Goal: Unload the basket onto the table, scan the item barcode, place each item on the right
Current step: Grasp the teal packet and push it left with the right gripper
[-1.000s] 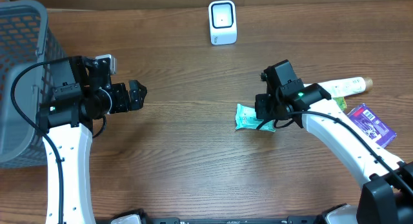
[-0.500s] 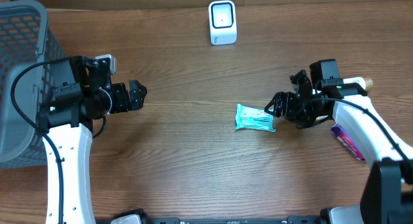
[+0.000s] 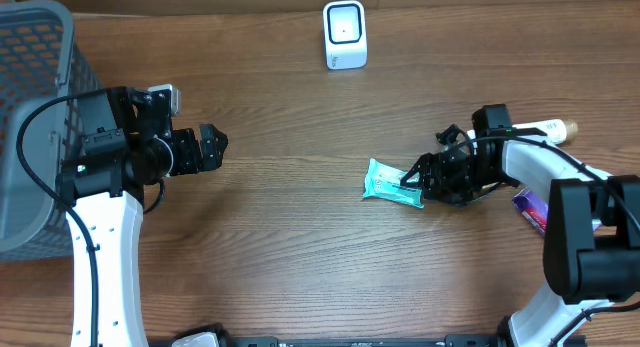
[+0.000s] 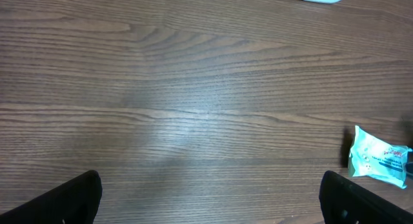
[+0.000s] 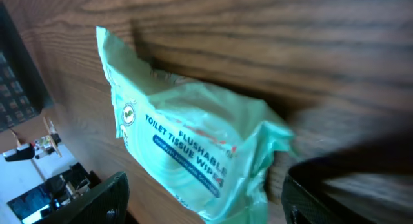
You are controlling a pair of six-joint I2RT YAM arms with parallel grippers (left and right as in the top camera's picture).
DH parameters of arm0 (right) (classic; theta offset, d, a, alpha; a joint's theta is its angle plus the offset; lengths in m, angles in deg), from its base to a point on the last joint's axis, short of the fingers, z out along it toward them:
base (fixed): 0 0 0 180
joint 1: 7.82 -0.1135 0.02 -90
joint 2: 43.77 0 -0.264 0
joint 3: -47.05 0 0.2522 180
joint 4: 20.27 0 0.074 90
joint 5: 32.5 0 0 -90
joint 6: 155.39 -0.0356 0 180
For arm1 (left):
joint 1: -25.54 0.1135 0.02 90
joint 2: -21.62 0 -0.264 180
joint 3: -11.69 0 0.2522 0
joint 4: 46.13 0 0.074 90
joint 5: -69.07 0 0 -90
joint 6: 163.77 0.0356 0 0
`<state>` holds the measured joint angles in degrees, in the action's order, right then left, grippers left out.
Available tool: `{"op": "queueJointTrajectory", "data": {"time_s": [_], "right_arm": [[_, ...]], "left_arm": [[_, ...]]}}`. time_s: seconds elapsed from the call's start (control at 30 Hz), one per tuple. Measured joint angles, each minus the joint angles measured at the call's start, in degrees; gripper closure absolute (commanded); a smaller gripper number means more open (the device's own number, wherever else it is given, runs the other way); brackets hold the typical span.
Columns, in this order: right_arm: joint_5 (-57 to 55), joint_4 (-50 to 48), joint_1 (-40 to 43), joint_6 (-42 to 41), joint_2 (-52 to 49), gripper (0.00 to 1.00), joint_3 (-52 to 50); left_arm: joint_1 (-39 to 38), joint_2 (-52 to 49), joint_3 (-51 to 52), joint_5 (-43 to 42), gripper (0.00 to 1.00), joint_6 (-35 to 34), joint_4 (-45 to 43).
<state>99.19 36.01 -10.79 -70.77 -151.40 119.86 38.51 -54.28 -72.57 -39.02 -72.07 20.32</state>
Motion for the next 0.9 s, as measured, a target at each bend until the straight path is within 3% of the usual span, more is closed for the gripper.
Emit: {"op": "queueJointTrajectory", "data": {"time_s": [0.13, 0.3, 0.33, 0.5, 0.77, 0.9], "right_arm": [[1.53, -1.01, 0.28, 0.92, -0.9, 0.25, 0.02], [6.45, -6.14, -1.01, -0.42, -3.8, 0.37, 0.22], [7.3, -7.3, -1.75, -0.98, -4.46, 0.44, 0.39], [6.23, -8.2, -4.92, -3.43, -6.36, 0.96, 0.76], [6.08, -6.67, -4.85, -5.49, -6.75, 0.96, 1.22], [-0.07, -2.67, -5.27, -7.96, -4.57, 0.96, 2.84]], "left_arm": [[0.0, 0.0, 0.0, 0.0, 0.0, 0.0, -0.02], [0.0, 0.0, 0.0, 0.0, 0.0, 0.0, 0.0], [0.0, 0.0, 0.0, 0.0, 0.0, 0.0, -0.02], [0.0, 0.0, 0.0, 0.0, 0.0, 0.0, 0.0], [0.0, 0.0, 0.0, 0.0, 0.0, 0.0, -0.02], [0.0, 0.0, 0.0, 0.0, 0.01, 0.0, 0.0]]}}
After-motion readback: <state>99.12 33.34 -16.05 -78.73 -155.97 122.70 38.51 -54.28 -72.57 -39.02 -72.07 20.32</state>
